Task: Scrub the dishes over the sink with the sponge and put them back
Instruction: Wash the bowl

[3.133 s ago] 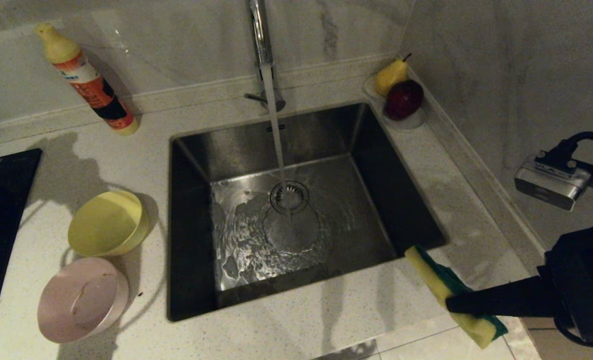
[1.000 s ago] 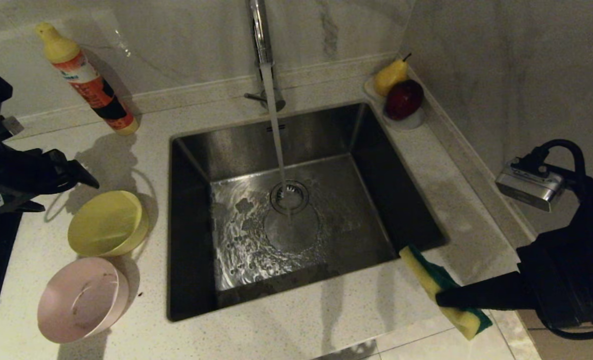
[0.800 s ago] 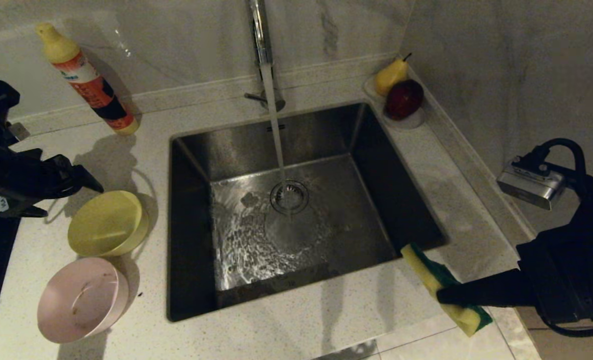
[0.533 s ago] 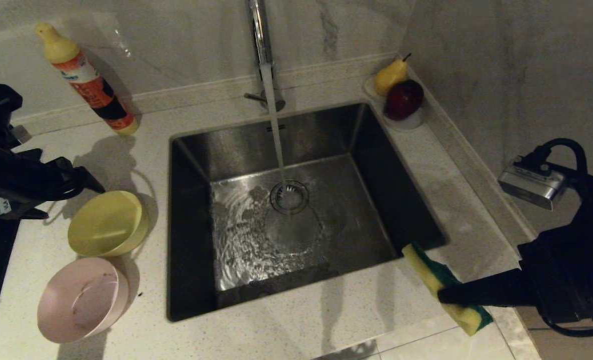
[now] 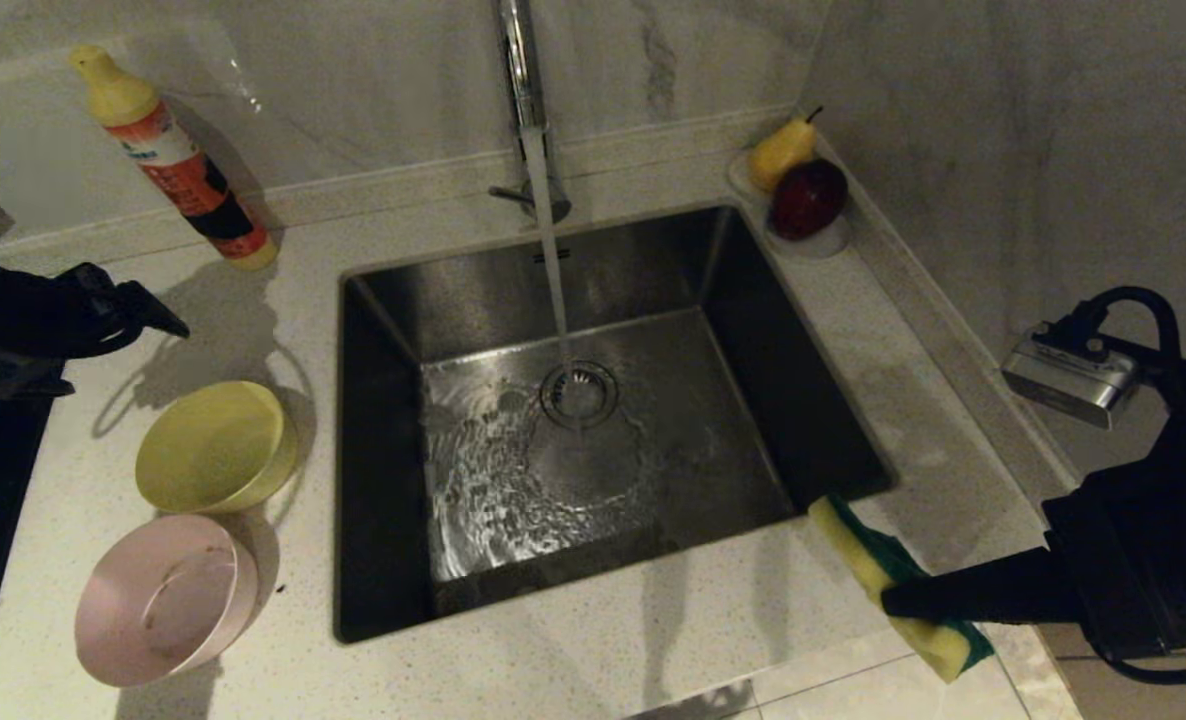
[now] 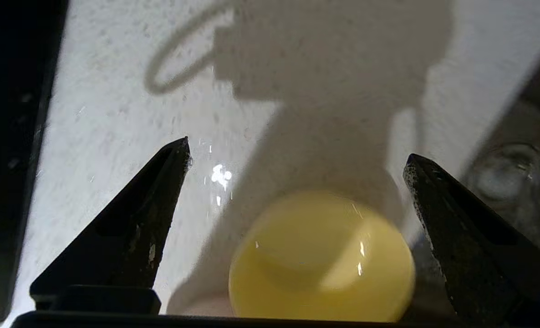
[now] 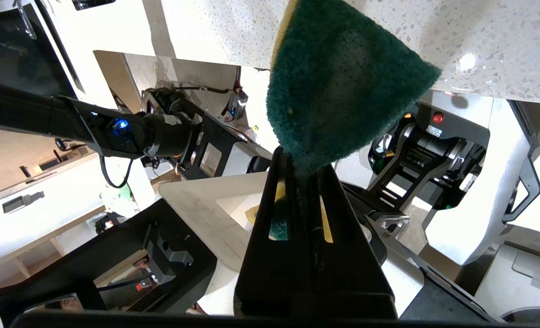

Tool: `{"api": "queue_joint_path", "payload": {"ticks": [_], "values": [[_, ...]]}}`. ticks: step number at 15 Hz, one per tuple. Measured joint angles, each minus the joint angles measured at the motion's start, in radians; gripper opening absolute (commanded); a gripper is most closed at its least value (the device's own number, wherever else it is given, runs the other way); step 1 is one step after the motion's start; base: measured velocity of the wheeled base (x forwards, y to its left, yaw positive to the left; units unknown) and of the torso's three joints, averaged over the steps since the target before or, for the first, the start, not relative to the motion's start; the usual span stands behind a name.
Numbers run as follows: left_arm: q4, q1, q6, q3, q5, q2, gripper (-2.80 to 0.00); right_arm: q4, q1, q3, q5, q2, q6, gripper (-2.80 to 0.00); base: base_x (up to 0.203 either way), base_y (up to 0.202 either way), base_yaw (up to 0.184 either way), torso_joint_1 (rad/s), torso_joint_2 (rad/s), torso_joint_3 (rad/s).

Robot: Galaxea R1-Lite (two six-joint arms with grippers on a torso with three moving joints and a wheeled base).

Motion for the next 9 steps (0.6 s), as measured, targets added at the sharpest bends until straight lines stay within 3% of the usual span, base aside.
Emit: {"api": "queue_joint_path", "payload": {"ticks": [6, 9], "values": [[0.254, -0.001, 0.039, 0.027, 0.009, -0.087, 0.00, -0.001, 0.001, -0.003, 0.002, -0.001, 0.002, -2.80, 0.000, 0.000, 0.000, 0.000, 0.00, 0.000], [0.227, -0.002, 0.047, 0.094, 0.014, -0.080, 0.00, 0.000, 0.001, -0.006, 0.003, -0.003, 0.003, -2.80, 0.000, 0.000, 0.000, 0.000, 0.00, 0.000]]}}
